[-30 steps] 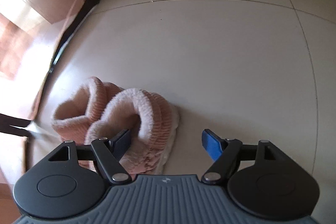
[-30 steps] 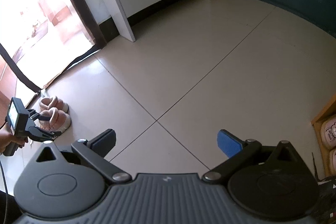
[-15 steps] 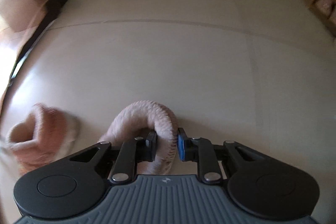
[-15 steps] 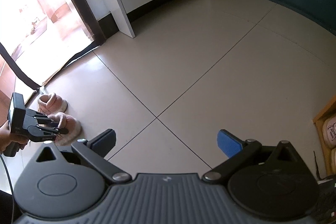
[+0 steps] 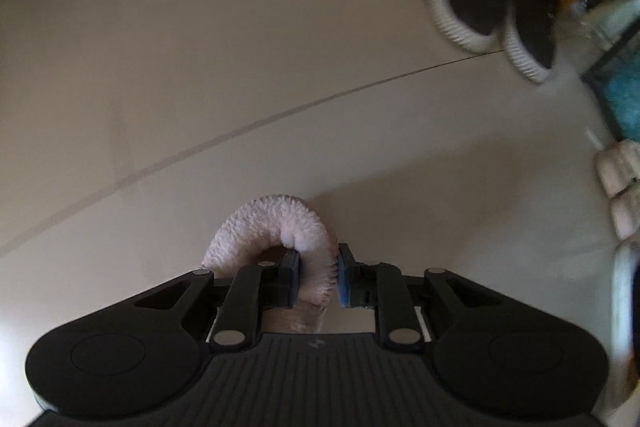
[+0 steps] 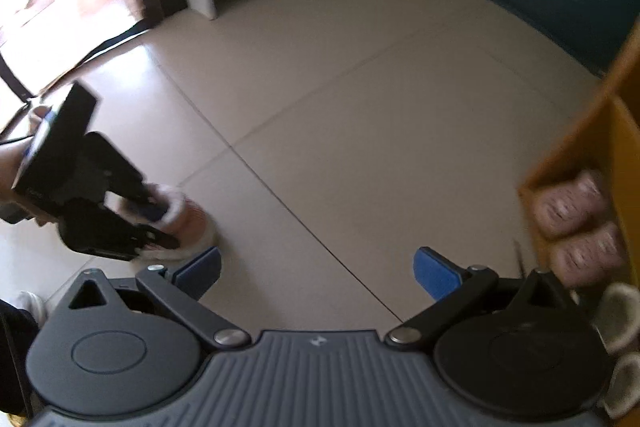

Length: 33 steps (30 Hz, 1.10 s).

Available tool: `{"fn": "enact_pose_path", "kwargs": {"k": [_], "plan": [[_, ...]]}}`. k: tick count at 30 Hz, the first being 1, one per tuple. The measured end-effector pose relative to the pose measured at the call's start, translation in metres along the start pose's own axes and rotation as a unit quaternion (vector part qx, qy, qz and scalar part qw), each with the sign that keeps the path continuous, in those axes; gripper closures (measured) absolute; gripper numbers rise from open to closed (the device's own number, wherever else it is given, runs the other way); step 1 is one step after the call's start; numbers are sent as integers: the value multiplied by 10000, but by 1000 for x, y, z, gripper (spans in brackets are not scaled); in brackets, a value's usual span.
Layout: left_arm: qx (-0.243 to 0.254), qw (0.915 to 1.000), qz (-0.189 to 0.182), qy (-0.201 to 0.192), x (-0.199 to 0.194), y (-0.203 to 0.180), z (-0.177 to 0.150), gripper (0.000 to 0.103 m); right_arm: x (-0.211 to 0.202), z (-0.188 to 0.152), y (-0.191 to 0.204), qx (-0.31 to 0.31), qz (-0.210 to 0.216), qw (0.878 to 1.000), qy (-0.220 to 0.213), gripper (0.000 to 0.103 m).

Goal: Organize scattered shoes
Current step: 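Lift the pink fuzzy slipper with the left tool toward the shelf, then open the left tool to release the slipper while the right tool grasps its rim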

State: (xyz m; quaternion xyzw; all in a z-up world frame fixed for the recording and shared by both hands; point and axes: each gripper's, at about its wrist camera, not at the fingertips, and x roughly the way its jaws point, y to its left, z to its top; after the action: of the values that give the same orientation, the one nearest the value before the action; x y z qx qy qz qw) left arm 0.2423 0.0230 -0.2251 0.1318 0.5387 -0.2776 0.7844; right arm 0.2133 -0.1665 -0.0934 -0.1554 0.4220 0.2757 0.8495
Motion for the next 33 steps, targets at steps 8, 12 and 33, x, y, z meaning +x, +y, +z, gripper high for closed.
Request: {"fn": "enact_pose_path", "kwargs": {"k": [8, 12, 33], "plan": [[-481, 9938, -623, -781, 46, -98, 86, 83, -35, -31, -71, 1156, -720, 9898, -419, 1], [-451, 9927, -586, -951, 58, -125, 99, 78, -29, -53, -106, 1993, -910, 9751, -339, 1], [-281, 9938, -192, -1060, -45, -83, -9, 16, 80, -96, -70, 4005, 946, 9108, 337, 34]]}}
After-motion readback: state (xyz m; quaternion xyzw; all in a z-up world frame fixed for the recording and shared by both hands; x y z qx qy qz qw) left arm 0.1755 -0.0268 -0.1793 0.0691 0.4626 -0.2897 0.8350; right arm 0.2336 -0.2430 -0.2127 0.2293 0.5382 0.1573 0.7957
